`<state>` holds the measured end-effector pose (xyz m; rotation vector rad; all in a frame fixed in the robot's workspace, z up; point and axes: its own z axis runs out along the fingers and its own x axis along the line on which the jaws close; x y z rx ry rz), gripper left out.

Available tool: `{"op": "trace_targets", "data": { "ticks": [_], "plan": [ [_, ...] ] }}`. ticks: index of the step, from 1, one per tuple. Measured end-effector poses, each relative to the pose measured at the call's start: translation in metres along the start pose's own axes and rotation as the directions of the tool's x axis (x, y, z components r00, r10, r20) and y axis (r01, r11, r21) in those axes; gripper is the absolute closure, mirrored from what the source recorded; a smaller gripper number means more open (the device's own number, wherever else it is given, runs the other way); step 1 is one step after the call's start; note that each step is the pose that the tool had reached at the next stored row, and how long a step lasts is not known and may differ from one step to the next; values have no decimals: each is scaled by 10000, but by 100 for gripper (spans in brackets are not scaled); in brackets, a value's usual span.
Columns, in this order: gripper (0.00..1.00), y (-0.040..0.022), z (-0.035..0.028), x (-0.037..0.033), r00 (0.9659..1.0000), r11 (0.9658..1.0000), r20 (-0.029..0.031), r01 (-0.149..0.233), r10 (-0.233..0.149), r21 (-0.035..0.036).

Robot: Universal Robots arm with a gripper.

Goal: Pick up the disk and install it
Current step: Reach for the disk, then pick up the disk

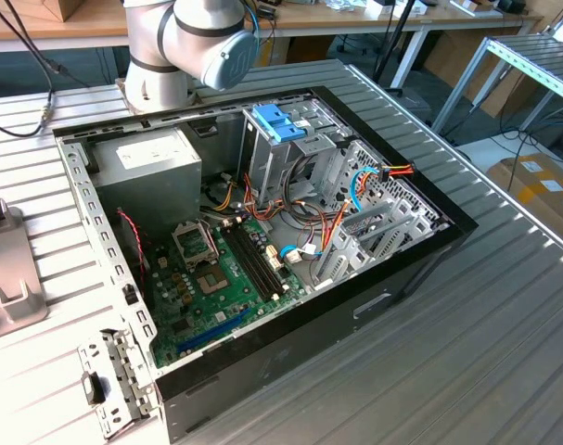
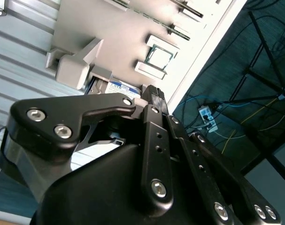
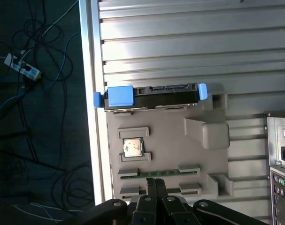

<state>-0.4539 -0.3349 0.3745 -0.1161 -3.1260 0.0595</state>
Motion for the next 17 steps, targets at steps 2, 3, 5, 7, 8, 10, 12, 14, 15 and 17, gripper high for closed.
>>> {"op": "trace_targets", "data": {
  "ticks": [2, 3, 5, 7, 8, 10, 12, 14, 15, 17],
  "plan": [
    [89, 2, 1, -7, 10000, 10000, -1, -2, 2, 0],
    [89, 2, 1, -7, 10000, 10000, -1, -1, 1, 0],
    [89, 2, 1, -9, 10000, 10000, -1, -2, 2, 0],
    [89, 2, 0, -10, 10000, 10000, -2, -1, 1, 0],
    [89, 2, 1, -10, 10000, 10000, -2, -1, 1, 0],
    [89, 2, 1, -10, 10000, 10000, -2, -1, 1, 0],
    [89, 2, 1, -10, 10000, 10000, -1, -1, 1, 0],
    [89, 2, 1, -10, 10000, 10000, -2, 7, -7, 0],
    [89, 2, 1, -10, 10000, 10000, -1, 22, -22, 0],
    [89, 3, 1, -10, 10000, 10000, 1, 71, -71, 1]
  ]
}}
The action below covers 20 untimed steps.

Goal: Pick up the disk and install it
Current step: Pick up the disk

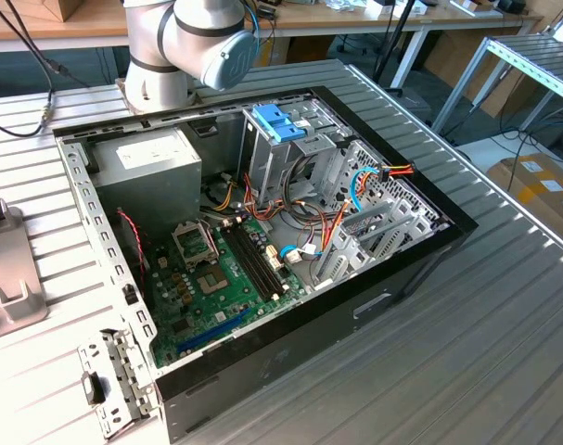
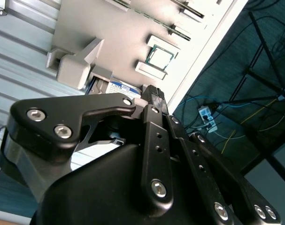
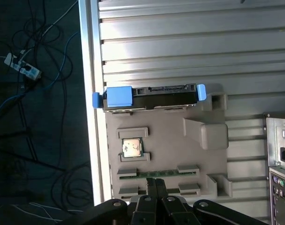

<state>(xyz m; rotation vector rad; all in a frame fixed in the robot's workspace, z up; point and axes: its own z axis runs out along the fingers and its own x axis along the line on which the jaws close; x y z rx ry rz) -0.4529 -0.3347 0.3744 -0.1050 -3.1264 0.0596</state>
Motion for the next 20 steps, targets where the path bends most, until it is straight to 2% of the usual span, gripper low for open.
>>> {"op": "trace_targets", "data": {
  "ticks": [4, 5, 8, 13, 19, 20],
  "plan": [
    [89, 0, 0, 0, 9997, 9997, 9, 238, -238, 3],
    [89, 0, -1, 0, 9991, 9991, 15, 427, -427, 6],
    [89, 0, 0, 0, 9955, 9955, 35, 944, -944, 13],
    [89, 0, 0, 0, 9908, 9908, 51, 1354, -1355, 19],
    [89, 0, 0, 0, 9827, 9827, 69, 1851, -1851, 28],
    [89, 0, 0, 0, 9802, 9803, 73, 1976, -1976, 31]
  ]
}}
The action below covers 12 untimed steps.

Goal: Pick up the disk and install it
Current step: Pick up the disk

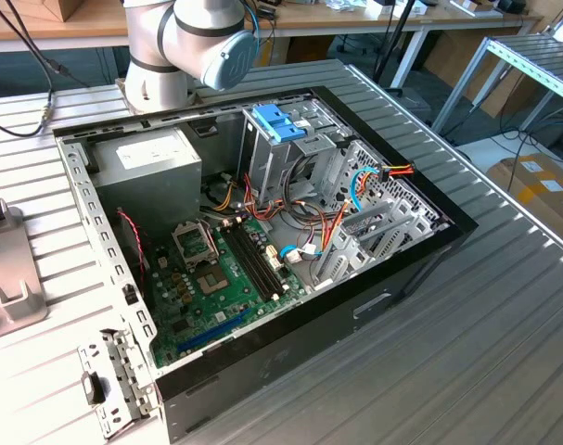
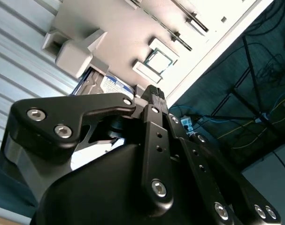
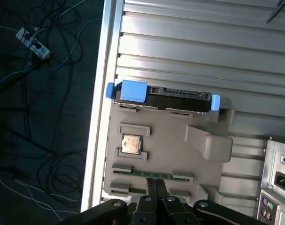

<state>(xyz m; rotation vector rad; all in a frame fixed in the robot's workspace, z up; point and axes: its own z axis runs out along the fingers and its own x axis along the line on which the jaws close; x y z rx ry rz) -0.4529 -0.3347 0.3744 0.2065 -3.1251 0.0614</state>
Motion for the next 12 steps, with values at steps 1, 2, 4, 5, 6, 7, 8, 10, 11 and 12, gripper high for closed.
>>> {"op": "trace_targets", "data": {
  "ticks": [1, 2, 4, 5, 6, 7, 8, 10, 11, 12],
  "plan": [
    [89, 0, 0, 0, 9999, 9999, 5, 127, -127, 1],
    [89, 0, 0, 0, 9998, 9998, 8, 202, -202, 2],
    [89, 0, 0, 0, 9994, 9994, 13, 353, -353, 4],
    [89, 0, 0, 0, 9991, 9991, 16, 424, -424, 5],
    [89, 0, 0, 0, 9987, 9987, 20, 518, -518, 6],
    [89, 0, 0, 0, 9980, 9980, 24, 628, -628, 8],
    [89, 0, 0, 0, 9975, 9975, 28, 713, -713, 9],
    [89, 0, 0, 0, 9959, 9959, 34, 899, -899, 12],
    [89, 0, 0, 0, 9952, 9952, 37, 980, -980, 13],
    [89, 0, 0, 0, 9939, 9939, 42, 1099, -1099, 15]
  ]
}}
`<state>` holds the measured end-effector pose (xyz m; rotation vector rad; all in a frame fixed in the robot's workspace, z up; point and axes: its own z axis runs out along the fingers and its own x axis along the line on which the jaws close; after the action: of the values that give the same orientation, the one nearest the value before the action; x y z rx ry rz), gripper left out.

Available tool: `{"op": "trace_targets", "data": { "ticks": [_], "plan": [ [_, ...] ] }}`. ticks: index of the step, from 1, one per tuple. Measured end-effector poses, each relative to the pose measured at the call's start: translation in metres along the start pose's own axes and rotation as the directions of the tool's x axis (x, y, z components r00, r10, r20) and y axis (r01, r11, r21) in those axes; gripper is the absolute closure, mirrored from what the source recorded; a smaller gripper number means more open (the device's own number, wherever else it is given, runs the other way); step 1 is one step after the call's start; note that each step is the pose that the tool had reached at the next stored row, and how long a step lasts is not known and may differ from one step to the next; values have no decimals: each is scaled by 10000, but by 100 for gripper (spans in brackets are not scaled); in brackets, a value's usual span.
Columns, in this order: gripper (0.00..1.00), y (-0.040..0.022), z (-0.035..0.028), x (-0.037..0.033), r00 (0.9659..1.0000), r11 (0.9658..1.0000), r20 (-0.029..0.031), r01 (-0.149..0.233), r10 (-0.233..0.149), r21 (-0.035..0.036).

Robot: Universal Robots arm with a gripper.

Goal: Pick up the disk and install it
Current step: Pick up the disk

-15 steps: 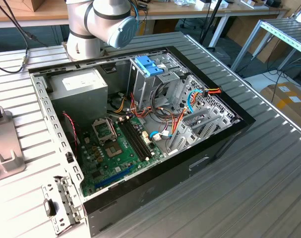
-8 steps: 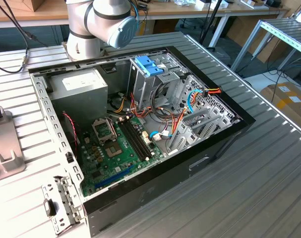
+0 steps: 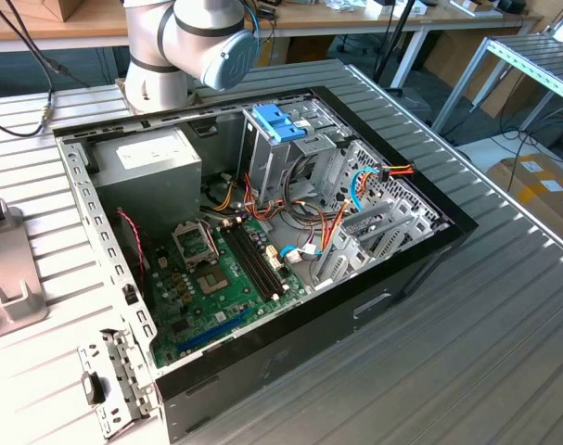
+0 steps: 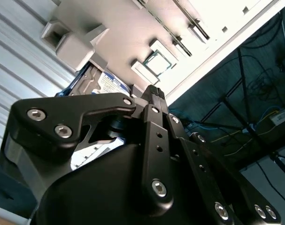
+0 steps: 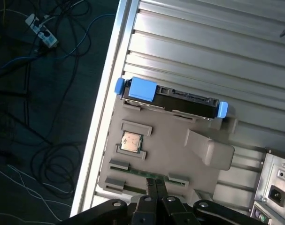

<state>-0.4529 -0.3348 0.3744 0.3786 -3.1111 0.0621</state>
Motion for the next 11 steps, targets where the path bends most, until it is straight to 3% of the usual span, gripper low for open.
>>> {"op": "trace_targets", "data": {
  "ticks": [6, 11],
  "plan": [
    [89, 0, 0, 0, 9988, 9988, 19, 496, -496, 6],
    [89, 0, 0, 0, 9955, 9955, 36, 945, -945, 12]
  ]
}}
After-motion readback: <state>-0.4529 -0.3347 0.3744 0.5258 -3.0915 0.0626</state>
